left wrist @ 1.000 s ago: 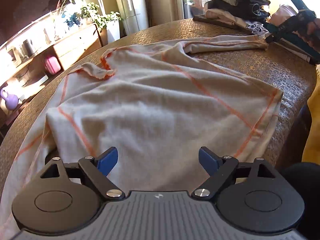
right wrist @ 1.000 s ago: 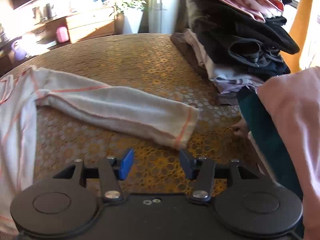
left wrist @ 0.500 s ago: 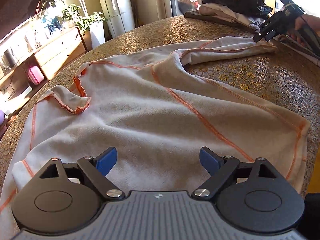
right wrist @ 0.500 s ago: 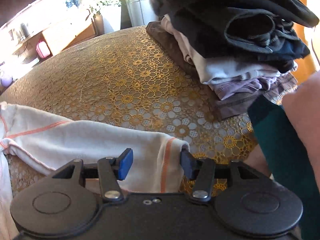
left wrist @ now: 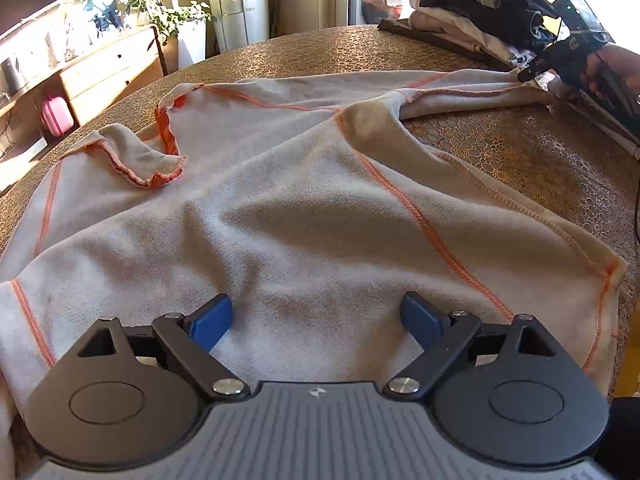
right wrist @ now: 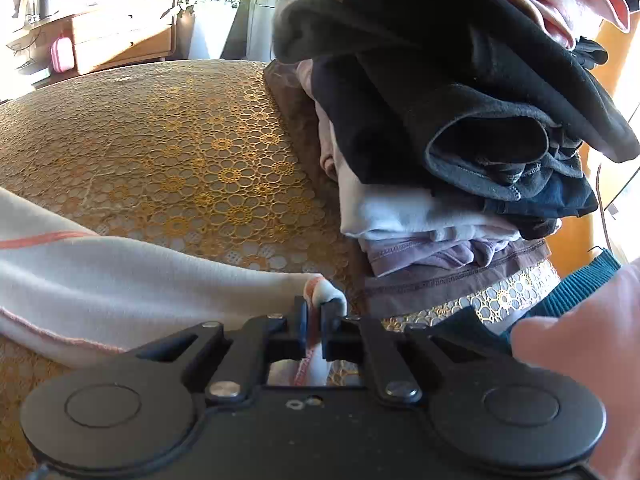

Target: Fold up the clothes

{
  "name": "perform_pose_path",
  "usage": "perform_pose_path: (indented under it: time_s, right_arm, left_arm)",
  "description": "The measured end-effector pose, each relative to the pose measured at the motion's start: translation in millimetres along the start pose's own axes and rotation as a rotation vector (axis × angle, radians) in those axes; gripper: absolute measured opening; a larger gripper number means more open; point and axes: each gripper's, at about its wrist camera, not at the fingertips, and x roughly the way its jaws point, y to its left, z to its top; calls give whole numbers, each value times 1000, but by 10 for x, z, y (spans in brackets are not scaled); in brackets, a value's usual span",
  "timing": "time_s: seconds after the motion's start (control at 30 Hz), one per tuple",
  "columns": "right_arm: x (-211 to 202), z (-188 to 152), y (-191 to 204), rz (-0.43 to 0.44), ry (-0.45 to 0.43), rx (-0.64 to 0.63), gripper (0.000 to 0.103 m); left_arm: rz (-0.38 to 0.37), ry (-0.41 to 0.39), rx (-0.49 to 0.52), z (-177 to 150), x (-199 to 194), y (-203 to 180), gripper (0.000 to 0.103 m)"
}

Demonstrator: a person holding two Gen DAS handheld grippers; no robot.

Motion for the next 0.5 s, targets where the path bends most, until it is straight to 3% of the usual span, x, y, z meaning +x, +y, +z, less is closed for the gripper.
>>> perform_pose_path:
  time_s: [0.13,0.23,0.37,0.5]
  right_arm:
    - [122,64,51,59,24,-36,103]
    - [65,82,-6,92,27,6,103]
    - [-17,107,-85,135,30,65,103]
    - [-100,131,-164,178,32,124,103]
  left_arm:
    - [-17,13,24,10,-10,4,94]
    - [-32,13,73,78,-30,-20,94]
    - [-27,-44,141,411,-27,-39,94]
    - [19,-108,95,905,114,102,94]
